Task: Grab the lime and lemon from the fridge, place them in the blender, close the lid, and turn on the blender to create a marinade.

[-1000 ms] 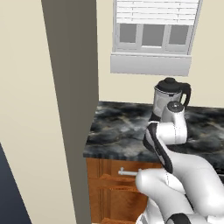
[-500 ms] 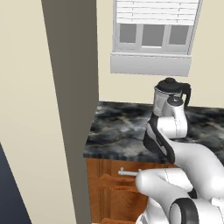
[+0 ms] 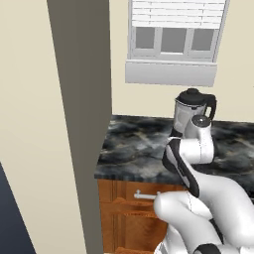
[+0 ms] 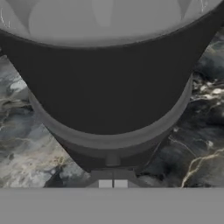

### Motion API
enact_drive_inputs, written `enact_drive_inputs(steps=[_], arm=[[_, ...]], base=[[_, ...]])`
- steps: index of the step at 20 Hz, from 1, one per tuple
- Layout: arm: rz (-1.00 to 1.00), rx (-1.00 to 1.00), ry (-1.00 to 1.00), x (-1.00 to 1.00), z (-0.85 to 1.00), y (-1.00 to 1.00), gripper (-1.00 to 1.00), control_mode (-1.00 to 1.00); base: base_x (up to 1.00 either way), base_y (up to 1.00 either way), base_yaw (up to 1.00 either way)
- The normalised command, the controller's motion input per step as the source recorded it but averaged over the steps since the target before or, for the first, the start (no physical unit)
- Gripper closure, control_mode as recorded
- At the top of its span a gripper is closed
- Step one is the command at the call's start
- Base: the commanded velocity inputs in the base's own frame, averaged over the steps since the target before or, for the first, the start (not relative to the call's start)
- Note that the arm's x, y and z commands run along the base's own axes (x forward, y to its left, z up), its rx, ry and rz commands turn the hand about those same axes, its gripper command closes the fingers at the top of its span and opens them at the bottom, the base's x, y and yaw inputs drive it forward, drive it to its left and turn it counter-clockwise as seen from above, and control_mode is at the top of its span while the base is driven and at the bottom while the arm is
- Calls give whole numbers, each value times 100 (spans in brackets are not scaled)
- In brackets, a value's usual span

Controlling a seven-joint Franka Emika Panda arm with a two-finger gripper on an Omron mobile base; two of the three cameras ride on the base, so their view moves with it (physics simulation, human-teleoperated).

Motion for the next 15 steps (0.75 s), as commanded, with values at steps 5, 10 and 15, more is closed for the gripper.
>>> enact_drive_inputs(steps=[5,10,15], arm=[[2,0,17,-30,21,27,100,-100],[3,0,6,-5,-17,6,100,-100],[0,0,-1,13,-50,-10,100,-100]], base=[[0,0,0],[0,0,0],[0,0,0]])
